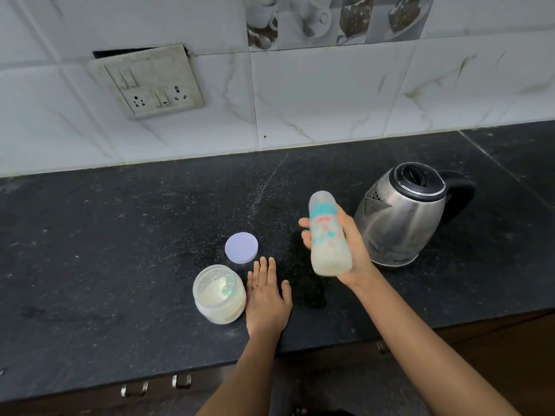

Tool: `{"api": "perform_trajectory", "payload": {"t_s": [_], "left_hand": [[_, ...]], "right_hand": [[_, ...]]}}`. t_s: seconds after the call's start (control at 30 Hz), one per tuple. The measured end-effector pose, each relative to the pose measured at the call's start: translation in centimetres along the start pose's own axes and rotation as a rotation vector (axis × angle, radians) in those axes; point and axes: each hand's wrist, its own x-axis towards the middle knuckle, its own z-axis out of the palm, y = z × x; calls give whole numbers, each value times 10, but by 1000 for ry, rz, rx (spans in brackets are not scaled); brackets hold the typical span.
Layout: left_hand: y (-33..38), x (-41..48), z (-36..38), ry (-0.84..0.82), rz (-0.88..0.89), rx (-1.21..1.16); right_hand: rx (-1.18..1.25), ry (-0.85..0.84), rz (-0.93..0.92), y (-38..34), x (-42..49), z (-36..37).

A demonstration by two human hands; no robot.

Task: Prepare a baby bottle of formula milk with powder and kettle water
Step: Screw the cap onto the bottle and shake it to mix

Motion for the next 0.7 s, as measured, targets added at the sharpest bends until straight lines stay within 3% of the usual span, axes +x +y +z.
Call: {"api": "perform_trajectory", "payload": {"t_s": [0.1, 0.17, 0.23, 0.33, 0.4, 0.5, 0.63, 0.7], "left_hand": [[0, -1, 0, -1, 2, -3], [2, -2, -2, 0, 4, -16], [2, -1, -4, 2, 3, -25], [2, -1, -3, -2, 5, -18], [1, -1, -2, -3, 3, -23], [2, -1, -3, -7, 2, -24], [2, -1, -5, -12, 1, -9], [3, -1, -5, -15, 0, -8]], "right_hand": [[118, 68, -6, 3, 2, -8], [-3, -17, 68, 4, -2, -10], [-88, 1, 51, 3, 0, -9], [130, 106, -67, 3, 4, -6], [90, -49, -16, 4, -1, -4], [-208, -203, 61, 8, -9, -8], [40, 15, -8, 14, 1, -6], [-28, -58, 51, 13, 0, -9]]}}
